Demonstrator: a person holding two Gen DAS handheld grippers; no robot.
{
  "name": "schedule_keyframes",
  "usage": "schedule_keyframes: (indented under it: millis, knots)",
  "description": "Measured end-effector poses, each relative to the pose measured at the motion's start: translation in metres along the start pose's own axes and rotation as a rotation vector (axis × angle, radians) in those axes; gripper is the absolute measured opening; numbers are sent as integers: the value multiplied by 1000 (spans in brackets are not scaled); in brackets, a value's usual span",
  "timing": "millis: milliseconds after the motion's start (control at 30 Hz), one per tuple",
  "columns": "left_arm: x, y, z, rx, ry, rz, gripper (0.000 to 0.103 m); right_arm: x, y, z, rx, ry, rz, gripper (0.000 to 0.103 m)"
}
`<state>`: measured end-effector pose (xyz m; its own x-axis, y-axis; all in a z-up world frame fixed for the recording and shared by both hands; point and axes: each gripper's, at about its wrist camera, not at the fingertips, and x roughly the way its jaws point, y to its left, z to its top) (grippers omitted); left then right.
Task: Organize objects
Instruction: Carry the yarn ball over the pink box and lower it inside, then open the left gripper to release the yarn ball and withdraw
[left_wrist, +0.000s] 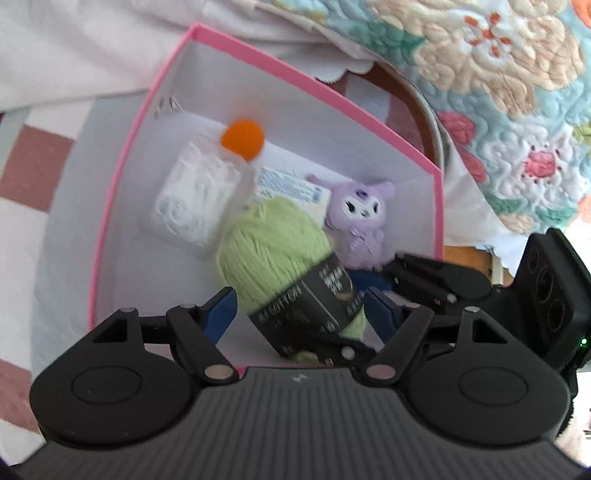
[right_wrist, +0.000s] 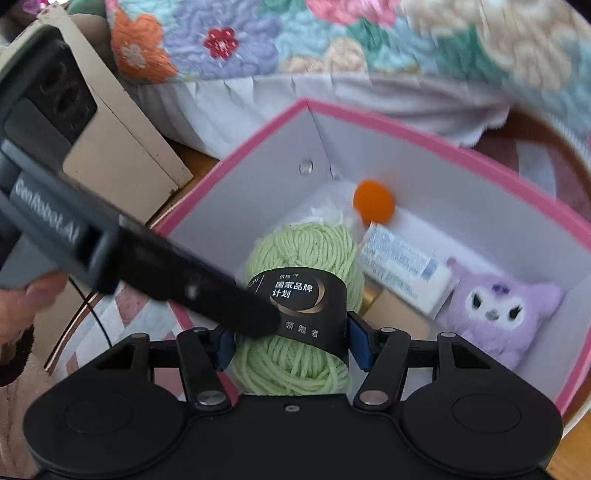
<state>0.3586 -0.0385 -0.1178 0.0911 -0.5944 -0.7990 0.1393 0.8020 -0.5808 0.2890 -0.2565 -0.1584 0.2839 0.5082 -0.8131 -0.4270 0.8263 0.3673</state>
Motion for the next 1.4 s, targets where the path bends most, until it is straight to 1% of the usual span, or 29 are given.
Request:
schedule_keyframes:
  millis: [100, 200, 300, 367, 400, 500, 567, 600, 700, 733, 800, 867, 900, 933, 967, 1033, 1100, 1133, 1167, 1200, 1233, 1267, 1333, 1400]
  knots:
    - [0, 1, 5, 19, -41, 25, 74, 0, -7, 1, 30, 10, 37, 65]
    - [4, -1, 10, 47, -101, 80, 73, 5, -18, 4, 76, 36, 79, 65]
    - [14, -2, 14, 75, -123, 110, 72, 10, -21, 6, 81, 66, 73, 66]
    - [22, -4, 15, 102, -133, 131, 71, 11, -19, 5, 71, 84, 43, 70]
    - [25, -5, 15, 112, -136, 137, 70, 11, -18, 4, 64, 89, 20, 70]
    - [32, -4, 13, 134, -150, 105, 68, 5, -16, -1, 39, 85, -48, 70]
    - [35, -7, 7, 154, -159, 86, 61, 1, -14, -5, 33, 84, -61, 66]
    - [36, -9, 6, 171, -161, 76, 53, -3, -12, -6, 20, 75, -58, 65]
    - [37, -18, 3, 228, -156, 77, 48, -9, -8, -4, -17, 80, -72, 63]
    - [37, -19, 3, 228, -146, 63, 47, -9, -9, -2, -27, 92, -77, 63]
    - [39, -16, 5, 183, -111, 27, 47, -8, -10, 0, -55, 126, -103, 62]
    - [44, -12, 4, 142, -71, 8, 47, -4, -7, 0, -109, 159, -150, 62]
    - [44, -11, 2, 138, -58, 5, 47, -3, -4, -1, -150, 174, -178, 62]
    - [45, -11, 0, 130, -48, 0, 47, -2, 0, -3, -182, 184, -206, 63]
    - [47, -9, -3, 120, -40, -6, 47, 0, 3, -5, -211, 195, -251, 67]
    - [51, -8, -6, 112, -37, -10, 47, -3, 1, -8, -189, 186, -287, 71]
    - [54, -6, -7, 89, -33, -19, 47, -9, -6, -11, -126, 165, -297, 72]
    - [57, -7, -6, 77, -41, -17, 48, -12, -10, -14, -92, 133, -295, 72]
    - [60, -5, -7, 73, -42, -8, 48, -15, -12, -18, -56, 83, -287, 69]
    - [63, -3, -8, 75, -38, 4, 48, -19, -12, -23, -22, 27, -286, 69]
    - [65, -3, -10, 76, -37, 7, 47, -22, -12, -26, 4, -5, -287, 66]
    - [66, -4, -12, 74, -37, -4, 47, -26, -12, -29, 34, -45, -295, 66]
    - [69, -7, -15, 62, -26, -31, 40, -31, -11, -34, 77, -90, -306, 66]
    - [72, -14, -19, 65, -33, -35, 40, -36, -9, -39, 102, -103, -328, 65]
